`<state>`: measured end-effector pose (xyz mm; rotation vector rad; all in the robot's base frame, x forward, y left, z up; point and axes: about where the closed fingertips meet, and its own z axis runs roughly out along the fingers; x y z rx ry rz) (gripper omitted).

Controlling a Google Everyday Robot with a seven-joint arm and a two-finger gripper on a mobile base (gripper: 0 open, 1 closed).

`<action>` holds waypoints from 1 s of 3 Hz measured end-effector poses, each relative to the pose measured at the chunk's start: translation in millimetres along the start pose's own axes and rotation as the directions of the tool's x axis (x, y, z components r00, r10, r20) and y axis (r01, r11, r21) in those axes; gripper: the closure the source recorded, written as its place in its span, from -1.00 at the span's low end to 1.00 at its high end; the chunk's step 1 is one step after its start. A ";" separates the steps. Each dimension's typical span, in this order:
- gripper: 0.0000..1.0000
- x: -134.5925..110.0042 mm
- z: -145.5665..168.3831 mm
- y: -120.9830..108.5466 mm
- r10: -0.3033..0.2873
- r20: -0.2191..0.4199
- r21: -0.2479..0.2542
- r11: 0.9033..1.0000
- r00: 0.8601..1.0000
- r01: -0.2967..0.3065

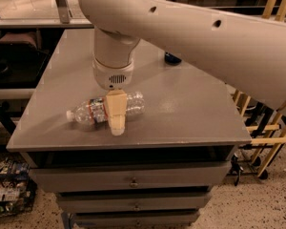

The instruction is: Knock water bottle over

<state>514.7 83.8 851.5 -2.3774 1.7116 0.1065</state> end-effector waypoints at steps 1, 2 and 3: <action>-1.00 1.8 -1.5 -1.1 -0.003 0.008 0.010 1.000 1.000 0.003; -1.00 24.9 -10.9 -14.2 0.015 0.010 0.051 0.999 1.000 -0.016; -1.00 52.7 -22.3 -31.8 0.034 0.002 0.092 0.995 0.999 -0.034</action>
Offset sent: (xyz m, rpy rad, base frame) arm 0.0504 -0.0508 0.0192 0.0503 -0.0893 -0.0616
